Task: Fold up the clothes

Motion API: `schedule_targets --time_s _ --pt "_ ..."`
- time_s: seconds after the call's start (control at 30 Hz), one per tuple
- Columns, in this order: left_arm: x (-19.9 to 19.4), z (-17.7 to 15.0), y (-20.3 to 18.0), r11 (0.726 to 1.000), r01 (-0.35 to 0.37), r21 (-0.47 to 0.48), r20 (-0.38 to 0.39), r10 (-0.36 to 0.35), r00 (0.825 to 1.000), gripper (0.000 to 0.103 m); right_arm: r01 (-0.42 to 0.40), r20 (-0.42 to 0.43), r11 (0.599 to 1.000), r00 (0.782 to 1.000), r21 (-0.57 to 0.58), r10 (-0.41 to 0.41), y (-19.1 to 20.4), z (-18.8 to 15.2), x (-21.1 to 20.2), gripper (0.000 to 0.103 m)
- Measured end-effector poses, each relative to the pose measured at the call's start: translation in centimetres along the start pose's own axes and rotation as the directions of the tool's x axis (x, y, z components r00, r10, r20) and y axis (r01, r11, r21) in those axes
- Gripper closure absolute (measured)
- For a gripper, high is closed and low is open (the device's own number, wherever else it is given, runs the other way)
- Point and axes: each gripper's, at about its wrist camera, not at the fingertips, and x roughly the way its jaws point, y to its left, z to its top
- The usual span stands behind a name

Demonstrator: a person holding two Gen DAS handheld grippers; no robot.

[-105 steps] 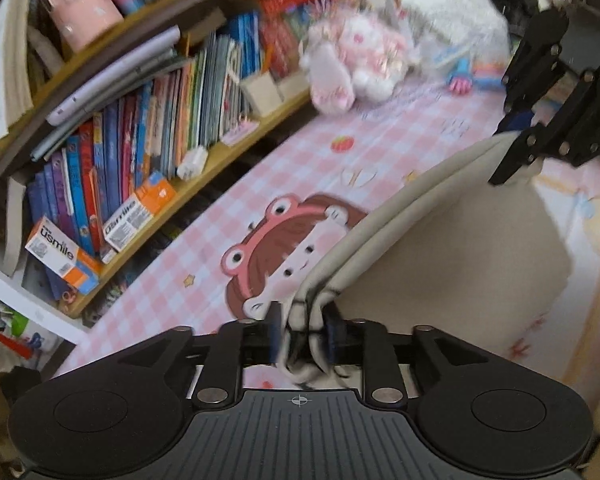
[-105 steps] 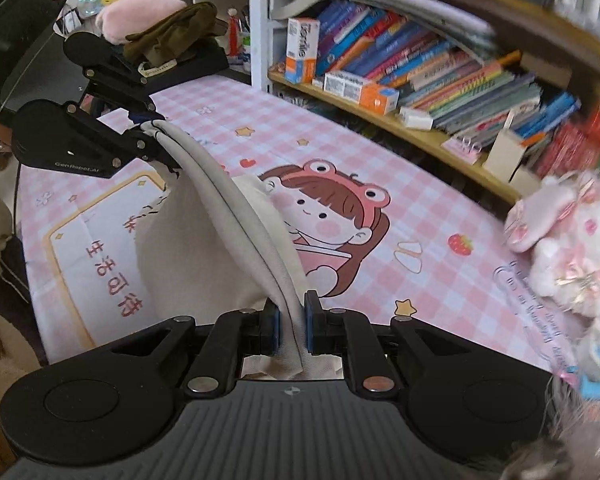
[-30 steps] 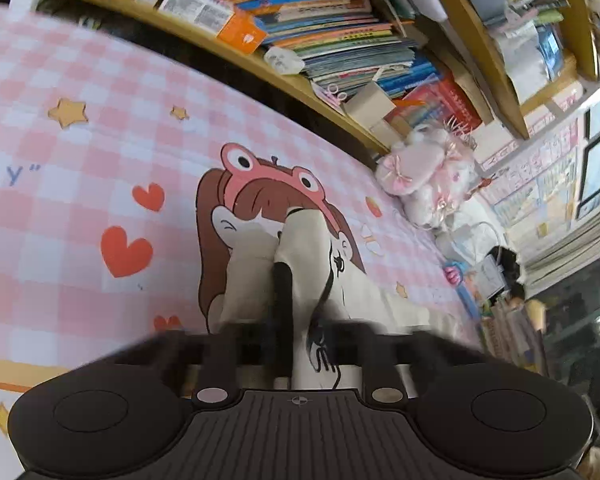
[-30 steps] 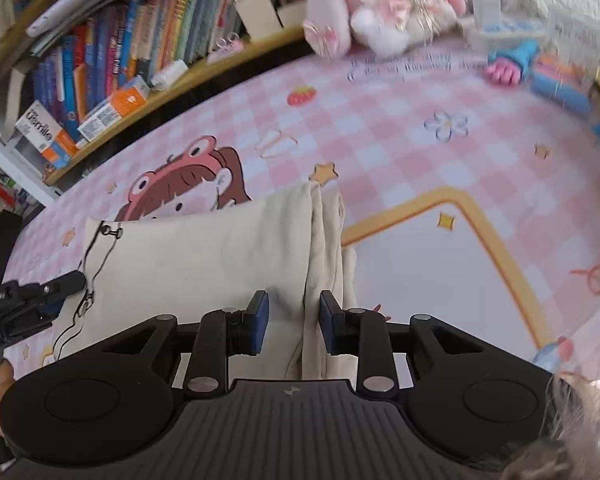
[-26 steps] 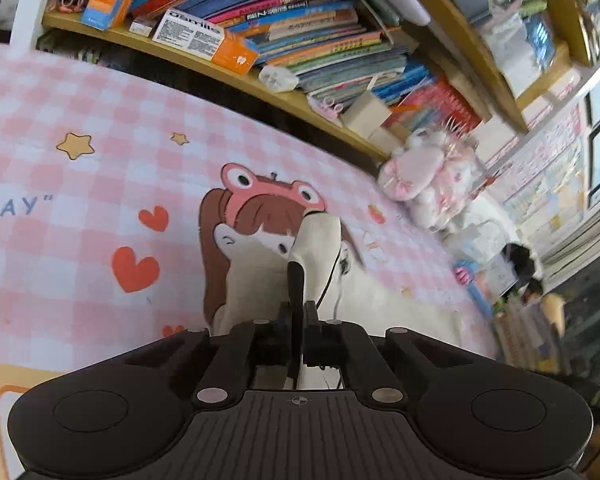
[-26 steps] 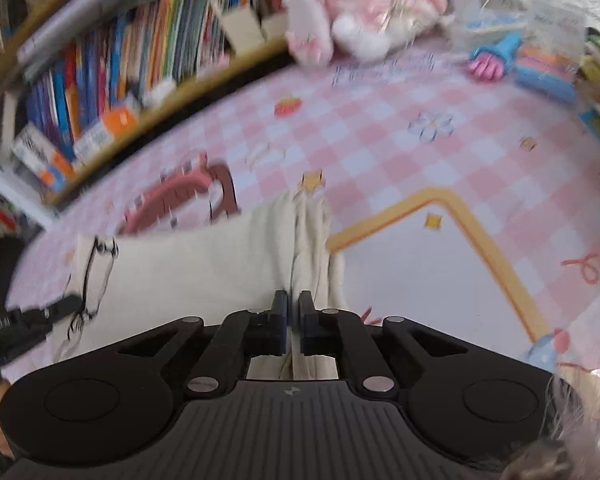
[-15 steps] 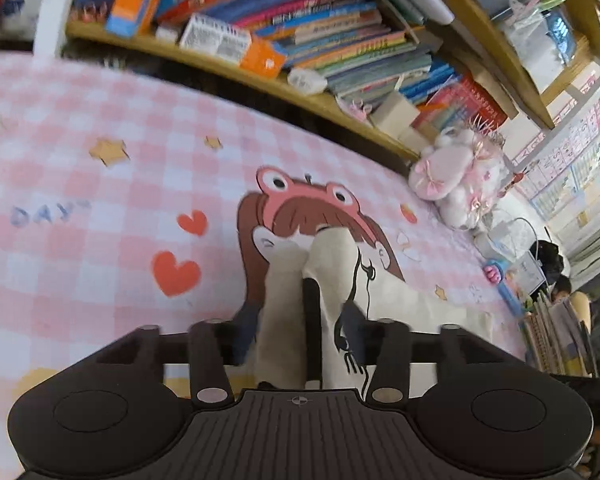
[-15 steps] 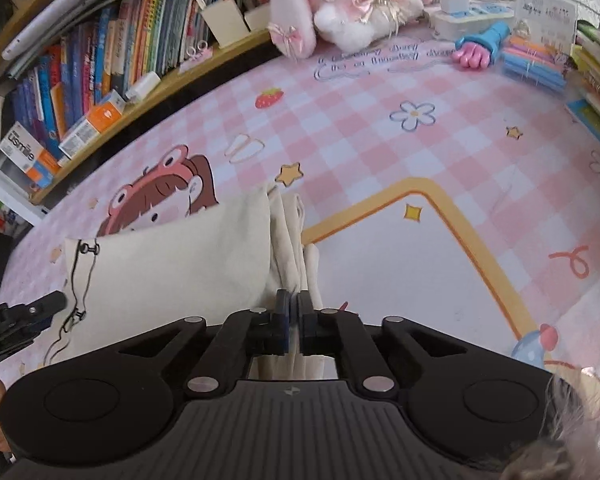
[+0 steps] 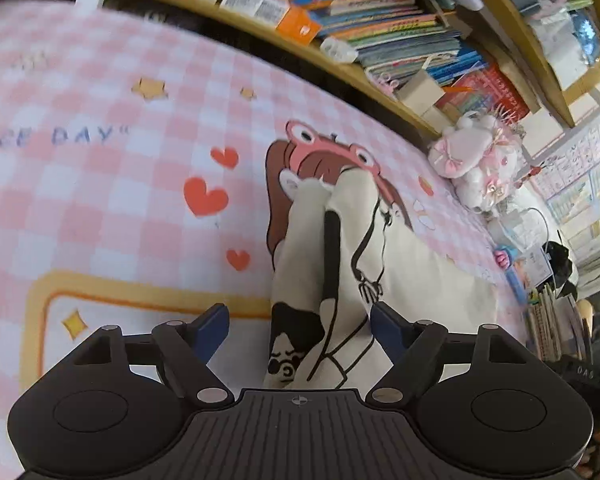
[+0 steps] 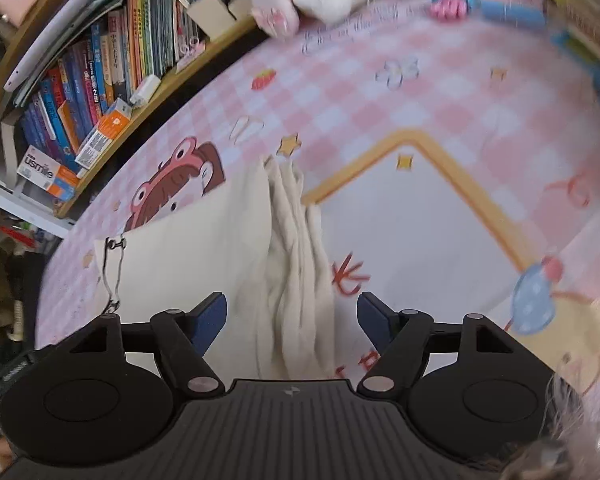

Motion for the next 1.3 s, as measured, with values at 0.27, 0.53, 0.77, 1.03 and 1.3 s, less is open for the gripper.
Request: schedule_targets --time_s 0.27,0.53,0.77,1.03,1.3 --pt "1.6 0.2 -0.4 0.994 0.075 -0.077 -0.023 -0.077 0.997 0.037 -0.035 -0.055 0.999 0.998 -0.010 0.035 0.8 -0.2 1.8 0.038" --pt "0.8 -1.0 -3.5 1.000 0.024 -0.018 -0.032 -0.024 0.999 0.079 0.016 0.018 0.965 1.000 -0.260 -0.012 3.5 -0.2 1.4 0.082" --pt "0.3 -3.1 -5.2 0.999 0.053 -0.013 -0.072 -0.054 0.996 0.079 0.056 0.009 0.930 0.998 -0.363 -0.056 2.6 0.5 -0.1 0.082" --pt "1.1 -4.0 -4.4 0.996 0.030 -0.089 -0.083 -0.037 0.996 0.063 -0.013 -0.089 0.977 0.996 -0.211 -0.006 -0.7 1.8 0.4 0.064" --pt "1.5 -4.6 -4.6 0.990 0.022 -0.142 -0.050 -0.029 0.998 0.068 -0.057 -0.118 0.968 0.993 -0.243 0.029 -0.6 2.2 1.3 0.063"
